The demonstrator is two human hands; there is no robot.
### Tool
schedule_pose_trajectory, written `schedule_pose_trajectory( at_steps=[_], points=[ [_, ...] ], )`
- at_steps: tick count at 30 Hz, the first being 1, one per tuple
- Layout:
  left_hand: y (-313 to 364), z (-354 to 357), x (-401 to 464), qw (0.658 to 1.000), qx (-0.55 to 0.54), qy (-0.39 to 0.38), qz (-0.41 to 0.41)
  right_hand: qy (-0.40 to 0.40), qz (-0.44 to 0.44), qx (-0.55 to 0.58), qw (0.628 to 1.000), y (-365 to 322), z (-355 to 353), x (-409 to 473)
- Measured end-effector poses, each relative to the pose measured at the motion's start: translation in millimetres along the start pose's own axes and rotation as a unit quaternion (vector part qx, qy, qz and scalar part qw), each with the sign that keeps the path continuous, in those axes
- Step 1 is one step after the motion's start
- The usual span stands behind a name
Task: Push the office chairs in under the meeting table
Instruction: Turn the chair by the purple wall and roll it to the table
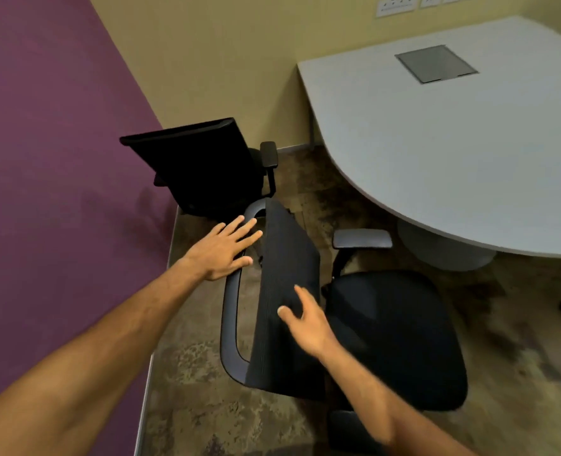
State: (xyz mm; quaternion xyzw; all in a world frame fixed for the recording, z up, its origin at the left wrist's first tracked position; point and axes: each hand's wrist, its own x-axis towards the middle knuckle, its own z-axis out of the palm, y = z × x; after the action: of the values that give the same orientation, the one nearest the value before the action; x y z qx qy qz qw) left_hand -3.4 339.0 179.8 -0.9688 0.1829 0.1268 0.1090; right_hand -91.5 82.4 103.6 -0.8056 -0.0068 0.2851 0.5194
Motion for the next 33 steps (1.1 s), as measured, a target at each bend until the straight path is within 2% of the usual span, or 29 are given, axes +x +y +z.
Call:
schedule_pose_trajectory(
  at_steps=[1, 5, 7, 9, 10, 15, 16, 18, 19, 21, 25, 27, 30, 33],
  points=[
    [0.8, -13.1, 10.6, 0.999, 0.028, -0.002, 0.045, 0.021, 0.019, 0.006, 1.000, -1.5, 3.3, -14.4],
    [5.9, -29.0, 31.8, 0.984, 0.111, -0.051, 0.131, 0.038, 0.047, -0.034, 0.998, -22.1, 24.1, -37.7],
    [22.2, -30.6, 43.3, 0.970, 0.139, -0.084, 0.183, 0.034, 0.063, -0.054, 0.996, -29.5, 33.7, -51.1],
    [23.4, -26.4, 40.4, 0.960, 0.151, -0.126, 0.201, -0.009, 0.081, -0.083, 0.993, -35.3, 51.3, -63.1],
    [26.3, -34.0, 62.6, 0.955, 0.150, -0.124, 0.224, 0.001, 0.086, -0.093, 0.992, -32.3, 44.8, -60.8],
    [21.0, -18.7, 70.1, 0.942, 0.139, -0.132, 0.277, -0.013, -0.029, -0.147, 0.989, 2.5, 19.1, -85.8],
    [33.0, -15.8, 92.1, 0.938, 0.124, -0.120, 0.300, 0.008, -0.014, -0.144, 0.989, 9.9, 2.2, -86.2],
    [44.5, -11.0, 94.8, 0.948, 0.078, -0.115, 0.285, 0.018, -0.019, -0.162, 0.986, 19.4, -23.5, -90.9],
    [49.8, -12.2, 114.4, 0.948, 0.059, -0.104, 0.294, 0.057, -0.004, -0.177, 0.983, 20.2, -33.5, -84.5],
    [62.3, -15.5, 119.8, 0.958, 0.028, -0.085, 0.271, 0.062, -0.004, -0.220, 0.973, 26.3, -57.2, -83.3],
    [77.8, -26.6, 135.7, 0.952, 0.015, -0.054, 0.301, 0.114, 0.052, -0.286, 0.950, 23.3, -62.5, -84.1],
    [95.7, -35.5, 143.0, 0.958, 0.011, -0.027, 0.285, 0.128, 0.057, -0.344, 0.928, 32.5, -92.8, -83.8],
    [110.0, -60.6, 159.0, 0.961, -0.015, 0.018, 0.274, 0.173, 0.108, -0.395, 0.896, 33.4, -137.2, -87.0],
    [121.7, -57.5, 153.1, 0.957, -0.078, 0.038, 0.276, 0.207, 0.232, -0.355, 0.882, 49.5, -152.1, -109.9]
  ],
)
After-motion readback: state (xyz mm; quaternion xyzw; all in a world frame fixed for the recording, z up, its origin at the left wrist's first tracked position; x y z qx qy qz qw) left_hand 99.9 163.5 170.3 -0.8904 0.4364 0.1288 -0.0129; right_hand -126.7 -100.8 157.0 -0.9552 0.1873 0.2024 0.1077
